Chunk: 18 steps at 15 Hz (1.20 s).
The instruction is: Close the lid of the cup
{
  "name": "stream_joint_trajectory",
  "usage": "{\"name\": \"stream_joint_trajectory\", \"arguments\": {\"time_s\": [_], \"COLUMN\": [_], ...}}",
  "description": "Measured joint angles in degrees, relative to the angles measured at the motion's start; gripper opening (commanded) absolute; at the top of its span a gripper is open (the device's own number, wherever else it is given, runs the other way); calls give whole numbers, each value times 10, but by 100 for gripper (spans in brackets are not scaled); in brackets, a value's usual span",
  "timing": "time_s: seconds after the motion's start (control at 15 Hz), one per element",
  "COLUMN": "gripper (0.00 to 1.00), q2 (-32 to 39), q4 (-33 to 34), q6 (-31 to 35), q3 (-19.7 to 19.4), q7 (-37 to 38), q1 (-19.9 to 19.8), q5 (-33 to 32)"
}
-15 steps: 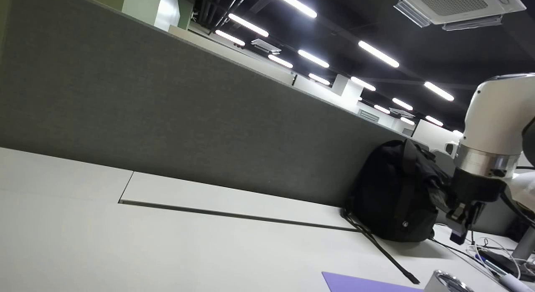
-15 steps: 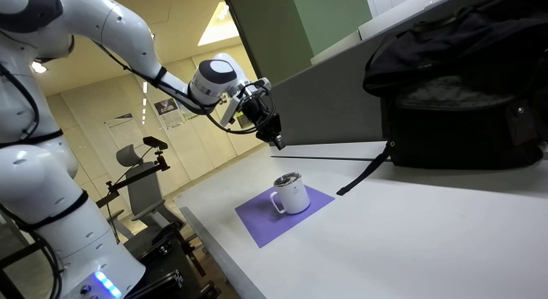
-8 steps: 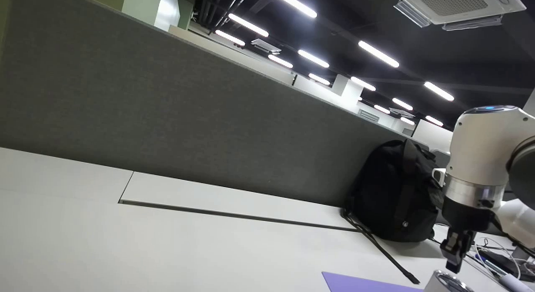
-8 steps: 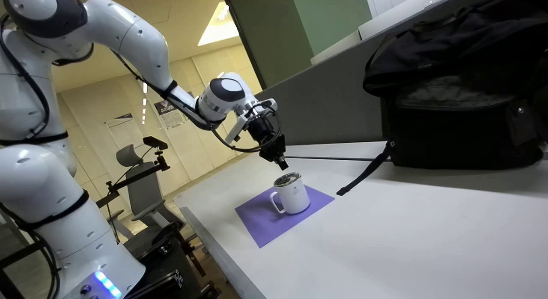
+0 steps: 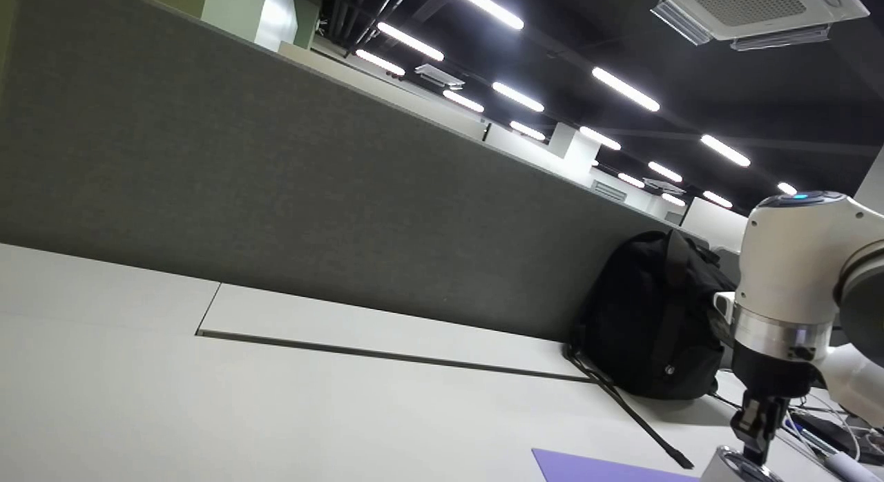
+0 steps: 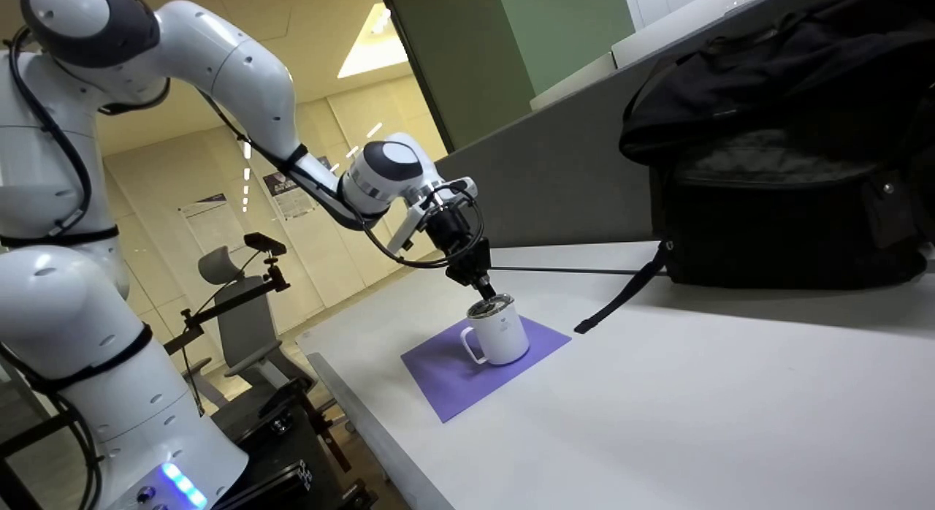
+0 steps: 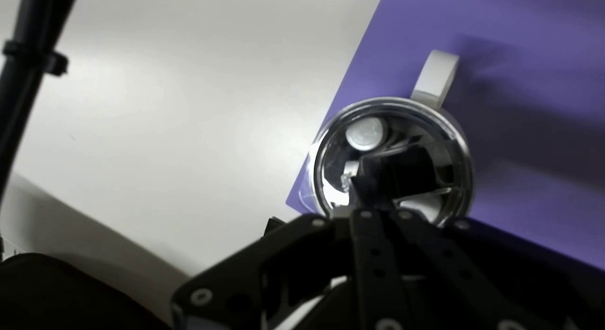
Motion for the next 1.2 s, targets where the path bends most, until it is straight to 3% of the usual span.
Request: {"name": "stream_joint_trajectory", "arguments": {"time_s": [0.6, 1.0, 1.2], "gripper": [0, 0, 0], "q2": [16, 15, 17], "q4": [2, 16, 21], "q6": [8, -23, -29], "q3": [-3, 6, 2], "q7": [11, -70, -74], "q1": [4, -6, -7], "q5": [3, 129, 144]}}
